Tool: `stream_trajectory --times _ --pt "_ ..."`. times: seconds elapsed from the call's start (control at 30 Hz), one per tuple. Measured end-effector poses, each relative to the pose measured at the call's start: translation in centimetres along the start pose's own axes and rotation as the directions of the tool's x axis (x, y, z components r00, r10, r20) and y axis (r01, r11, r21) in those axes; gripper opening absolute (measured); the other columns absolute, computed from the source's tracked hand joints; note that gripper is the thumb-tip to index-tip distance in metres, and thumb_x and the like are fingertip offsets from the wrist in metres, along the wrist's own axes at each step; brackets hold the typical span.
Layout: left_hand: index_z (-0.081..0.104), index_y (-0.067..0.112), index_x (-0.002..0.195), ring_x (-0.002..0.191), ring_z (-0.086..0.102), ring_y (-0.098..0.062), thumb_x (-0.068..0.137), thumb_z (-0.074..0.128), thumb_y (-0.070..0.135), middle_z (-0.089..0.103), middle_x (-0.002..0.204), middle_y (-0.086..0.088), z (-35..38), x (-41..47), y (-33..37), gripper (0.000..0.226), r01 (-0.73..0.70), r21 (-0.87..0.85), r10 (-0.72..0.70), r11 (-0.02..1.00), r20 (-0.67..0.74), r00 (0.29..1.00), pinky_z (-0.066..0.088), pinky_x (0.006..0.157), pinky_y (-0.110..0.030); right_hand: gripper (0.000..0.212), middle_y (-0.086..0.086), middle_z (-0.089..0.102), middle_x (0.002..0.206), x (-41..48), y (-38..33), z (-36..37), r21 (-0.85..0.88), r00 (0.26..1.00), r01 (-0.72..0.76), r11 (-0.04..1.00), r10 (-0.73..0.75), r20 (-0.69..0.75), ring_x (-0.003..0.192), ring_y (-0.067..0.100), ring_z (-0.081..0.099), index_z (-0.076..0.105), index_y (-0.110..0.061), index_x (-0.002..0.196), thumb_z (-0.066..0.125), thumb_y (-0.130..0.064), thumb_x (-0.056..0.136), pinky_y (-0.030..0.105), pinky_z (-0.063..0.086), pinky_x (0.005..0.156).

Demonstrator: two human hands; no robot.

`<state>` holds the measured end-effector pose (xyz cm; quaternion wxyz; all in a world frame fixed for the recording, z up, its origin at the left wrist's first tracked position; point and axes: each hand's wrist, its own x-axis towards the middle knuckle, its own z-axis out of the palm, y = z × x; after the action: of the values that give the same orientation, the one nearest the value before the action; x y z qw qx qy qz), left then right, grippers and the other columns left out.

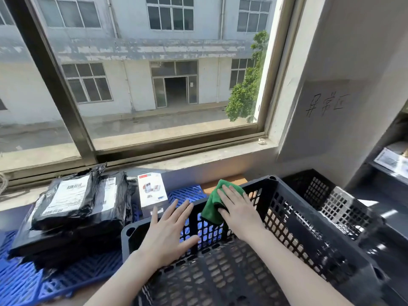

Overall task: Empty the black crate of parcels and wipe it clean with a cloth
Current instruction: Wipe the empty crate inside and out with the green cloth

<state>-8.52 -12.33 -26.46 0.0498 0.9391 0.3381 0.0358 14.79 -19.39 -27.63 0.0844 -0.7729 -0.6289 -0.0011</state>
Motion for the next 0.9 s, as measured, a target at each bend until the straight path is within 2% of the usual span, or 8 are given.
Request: stream_trajectory --times 0.1,0.23,0.37,0.43,0.5,0.63,0.73,0.9 --pt "-0.007 0.034 0.154 0.145 -0.022 -0.008 0.089 0.024 0.075 -0.015 0.157 0.021 0.3 1.6 0.9 0.083 -0.022 -0.008 0.022 1.000 -0.022 1.000 -0.016 0.116 -0.048 0.085 -0.011 0.001 0.161 0.2 2.2 -0.3 -0.021 0.999 -0.039 0.999 0.039 -0.007 0.147 0.007 -0.004 0.007 -0.028 0.154 -0.009 -0.059 0.076 0.032 -0.009 0.116" --pt "-0.008 0.035 0.152 0.146 -0.018 -0.010 0.085 0.019 0.077 -0.014 0.157 0.020 1.0 3.8 1.8 0.084 -0.043 -0.025 0.042 0.999 -0.032 0.999 -0.011 0.118 -0.052 0.085 -0.010 0.001 0.161 0.4 4.5 -0.7 -0.047 0.995 -0.103 0.994 0.102 -0.023 0.148 0.007 -0.002 0.006 -0.027 0.154 -0.011 -0.059 0.077 0.038 -0.005 0.119" --pt "0.019 0.035 0.153 0.147 0.015 -0.014 0.084 0.029 0.077 0.013 0.158 0.018 2.1 4.7 2.0 0.081 -0.057 -0.007 0.056 0.998 -0.125 0.991 0.018 0.114 -0.061 0.081 -0.007 0.002 0.162 0.7 6.1 -1.1 -0.148 0.981 -0.196 0.969 0.192 -0.041 0.148 0.010 0.000 0.005 -0.025 0.154 -0.011 -0.059 0.082 0.043 -0.004 0.119" --pt "0.028 0.032 0.152 0.144 0.027 -0.014 0.083 0.033 0.078 0.023 0.158 0.015 2.4 4.7 1.6 0.083 -0.071 0.035 0.075 0.997 -0.117 0.990 0.032 0.108 -0.060 0.069 -0.005 0.000 0.162 1.0 7.2 -1.4 -0.180 0.966 -0.258 0.949 0.255 -0.039 0.148 0.012 -0.001 0.003 -0.023 0.154 0.004 -0.058 0.095 0.044 -0.004 0.119" --pt "0.031 0.029 0.151 0.142 0.030 -0.013 0.083 0.034 0.080 0.029 0.157 0.012 2.5 4.6 1.4 0.086 -0.084 0.077 0.092 0.993 -0.105 0.990 0.041 0.101 -0.059 0.066 -0.004 0.000 0.162 1.2 8.5 -1.9 -0.198 0.951 -0.306 0.931 0.307 -0.029 0.148 0.013 -0.001 0.003 -0.022 0.155 0.015 -0.055 0.099 0.045 -0.003 0.120" --pt "0.029 0.028 0.152 0.143 0.025 -0.013 0.082 0.028 0.083 0.029 0.157 0.011 2.5 4.4 1.1 0.090 -0.071 0.101 0.081 0.992 -0.097 0.992 0.041 0.100 -0.060 0.066 -0.002 0.002 0.162 1.7 9.2 -2.1 -0.195 0.941 -0.337 0.921 0.338 -0.032 0.149 0.015 0.000 0.005 -0.020 0.155 0.017 -0.055 0.100 0.043 -0.001 0.121" --pt "0.027 0.028 0.153 0.143 0.023 -0.013 0.079 0.032 0.085 0.028 0.158 0.011 2.2 4.4 1.1 0.094 -0.072 0.114 0.081 0.991 -0.076 0.994 0.040 0.101 -0.060 0.062 -0.002 0.001 0.162 1.7 8.2 -1.6 -0.067 0.937 -0.347 0.935 0.345 -0.047 0.149 0.015 -0.002 0.006 -0.020 0.155 0.021 -0.049 0.102 0.041 -0.002 0.120" --pt "0.022 0.029 0.154 0.144 0.027 -0.015 0.077 0.033 0.087 0.024 0.159 0.012 2.0 4.2 1.2 0.097 -0.065 0.101 0.068 0.993 -0.030 0.997 0.035 0.103 -0.061 0.059 -0.004 0.002 0.162 0.7 4.7 -0.5 0.052 0.984 -0.164 0.985 0.167 -0.061 0.149 0.014 -0.004 0.010 -0.022 0.154 0.029 -0.043 0.103 0.033 -0.009 0.117"
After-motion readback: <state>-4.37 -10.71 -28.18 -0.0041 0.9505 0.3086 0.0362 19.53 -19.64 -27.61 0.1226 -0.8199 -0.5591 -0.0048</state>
